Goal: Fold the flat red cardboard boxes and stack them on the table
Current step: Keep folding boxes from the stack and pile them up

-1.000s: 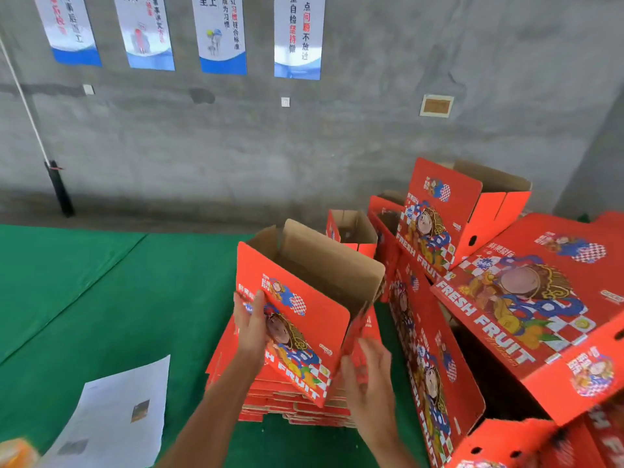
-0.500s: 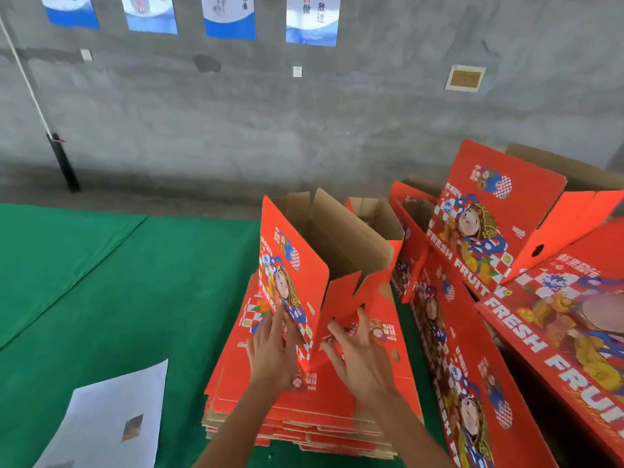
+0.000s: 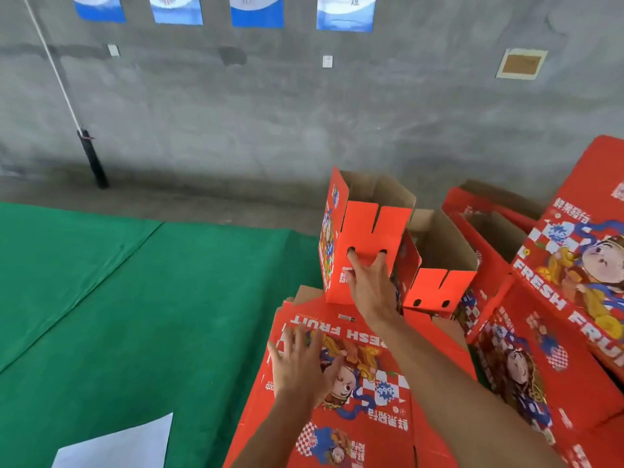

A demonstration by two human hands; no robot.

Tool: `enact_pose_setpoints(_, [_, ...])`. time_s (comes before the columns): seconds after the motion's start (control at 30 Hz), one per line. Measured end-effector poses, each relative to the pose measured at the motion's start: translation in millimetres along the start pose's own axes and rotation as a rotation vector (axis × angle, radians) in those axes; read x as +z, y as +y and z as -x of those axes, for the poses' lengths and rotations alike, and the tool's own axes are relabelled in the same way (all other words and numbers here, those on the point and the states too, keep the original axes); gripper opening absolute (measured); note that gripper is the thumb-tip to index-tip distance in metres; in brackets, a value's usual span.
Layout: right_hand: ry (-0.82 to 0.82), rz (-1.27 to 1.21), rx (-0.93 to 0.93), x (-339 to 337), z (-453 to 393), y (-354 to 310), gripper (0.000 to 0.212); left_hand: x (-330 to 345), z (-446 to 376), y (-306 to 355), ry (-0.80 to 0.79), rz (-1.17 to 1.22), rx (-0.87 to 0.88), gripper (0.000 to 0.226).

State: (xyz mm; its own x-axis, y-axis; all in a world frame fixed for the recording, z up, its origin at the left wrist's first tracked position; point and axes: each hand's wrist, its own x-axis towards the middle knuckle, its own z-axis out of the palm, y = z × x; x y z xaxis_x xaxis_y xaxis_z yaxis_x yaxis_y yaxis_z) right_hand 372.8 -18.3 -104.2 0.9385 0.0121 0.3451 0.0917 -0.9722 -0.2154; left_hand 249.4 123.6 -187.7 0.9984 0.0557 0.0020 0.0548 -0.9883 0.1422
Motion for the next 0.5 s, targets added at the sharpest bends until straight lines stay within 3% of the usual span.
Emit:
enact_pose_setpoints(0.2, [-0.084, -0.022, 0.098, 34.3, -41.9, 22.0, 0.058, -0.7, -27.5, -2.0, 0.062, -0.025, -0.024, 0.073])
enact_pose_setpoints(0.33, [-0.250, -0.076, 0.126, 67.0, -21.5, 55.3, 0.053, 0.0, -30.9, -4.2, 0.087, 0.011, -0.027, 0.072])
enact_pose_setpoints(0.5, [-0.310, -0.160, 0.148, 74.4, 13.2, 70.6, 0.046, 6.0, -22.7, -6.3, 0.068, 0.069, -0.082, 0.101])
